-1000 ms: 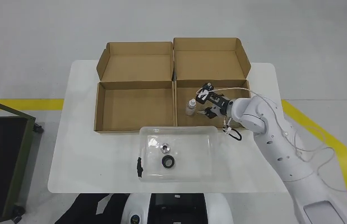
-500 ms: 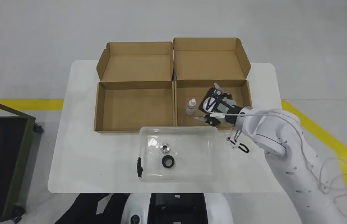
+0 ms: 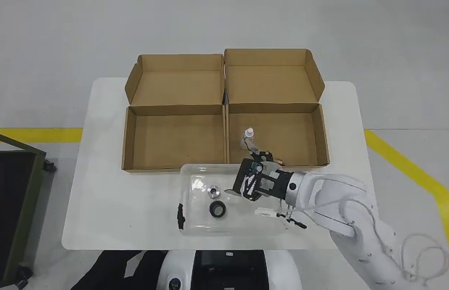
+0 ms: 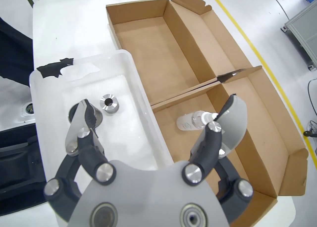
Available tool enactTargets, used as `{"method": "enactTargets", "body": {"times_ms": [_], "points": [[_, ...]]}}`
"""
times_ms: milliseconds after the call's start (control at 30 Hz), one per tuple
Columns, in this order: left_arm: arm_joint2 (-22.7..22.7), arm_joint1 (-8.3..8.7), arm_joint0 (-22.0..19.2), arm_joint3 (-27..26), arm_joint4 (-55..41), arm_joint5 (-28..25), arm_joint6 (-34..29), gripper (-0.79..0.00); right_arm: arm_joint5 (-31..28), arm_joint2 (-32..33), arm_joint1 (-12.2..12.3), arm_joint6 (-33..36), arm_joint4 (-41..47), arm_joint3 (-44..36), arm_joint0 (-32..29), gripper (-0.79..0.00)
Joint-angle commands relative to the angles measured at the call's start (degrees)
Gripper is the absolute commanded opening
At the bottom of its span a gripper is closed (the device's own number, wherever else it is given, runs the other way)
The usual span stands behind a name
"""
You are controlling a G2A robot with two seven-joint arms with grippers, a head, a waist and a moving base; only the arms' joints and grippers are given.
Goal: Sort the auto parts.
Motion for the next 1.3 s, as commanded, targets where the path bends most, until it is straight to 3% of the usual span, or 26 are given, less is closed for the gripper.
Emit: {"method": "enactTargets", "body": {"times_ms": [0,567,1267], "points": [[0.0,0.00,0.0,0.0,0.0,0.0,0.0,0.000,-0.5,-0.8,0.0,0.0,-0.6,-0.1,-0.5,0.000],[0.0,0.00,0.0,0.0,0.0,0.0,0.0,0.000,-2.0,-4.6,0.0,0.8,-2.5,2.2,-1.5,0.000],[0.0,0.00,0.0,0.0,0.0,0.0,0.0,0.000,-0.8,-12.8,-1.4,1.4,-2.9,11.5,1.1,0.000]]}}
